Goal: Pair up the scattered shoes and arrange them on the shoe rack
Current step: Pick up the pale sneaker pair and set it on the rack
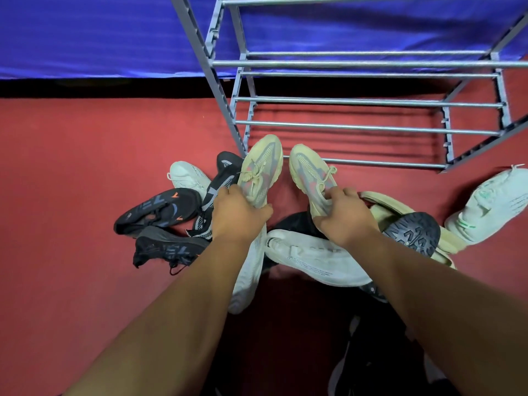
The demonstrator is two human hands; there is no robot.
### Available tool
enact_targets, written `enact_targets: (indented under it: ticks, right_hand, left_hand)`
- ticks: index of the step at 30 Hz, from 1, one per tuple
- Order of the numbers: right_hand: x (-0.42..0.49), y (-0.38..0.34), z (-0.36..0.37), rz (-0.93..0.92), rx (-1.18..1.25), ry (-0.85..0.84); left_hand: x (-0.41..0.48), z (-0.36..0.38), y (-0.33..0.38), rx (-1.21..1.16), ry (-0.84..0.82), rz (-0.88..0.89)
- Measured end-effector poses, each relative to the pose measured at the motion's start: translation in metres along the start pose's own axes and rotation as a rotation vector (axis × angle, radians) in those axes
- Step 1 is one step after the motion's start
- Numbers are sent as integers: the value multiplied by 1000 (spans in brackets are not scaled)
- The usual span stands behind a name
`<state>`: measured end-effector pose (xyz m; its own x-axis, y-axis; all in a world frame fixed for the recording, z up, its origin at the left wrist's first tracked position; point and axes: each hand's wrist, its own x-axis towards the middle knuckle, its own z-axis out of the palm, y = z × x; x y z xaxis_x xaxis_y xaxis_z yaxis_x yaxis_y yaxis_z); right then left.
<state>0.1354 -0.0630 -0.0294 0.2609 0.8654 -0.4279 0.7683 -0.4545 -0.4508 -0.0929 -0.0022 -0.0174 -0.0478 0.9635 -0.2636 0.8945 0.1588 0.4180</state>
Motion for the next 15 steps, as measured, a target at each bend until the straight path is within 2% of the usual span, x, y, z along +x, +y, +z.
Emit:
enact_targets:
  ticks: [10,15]
  right_hand:
    - [61,-3,-12,-4,5,117]
    - [104,-18,-8,-48,-70,205]
  left_hand:
    - [76,28,44,75,54,86]
    - [115,49,58,170,119,128]
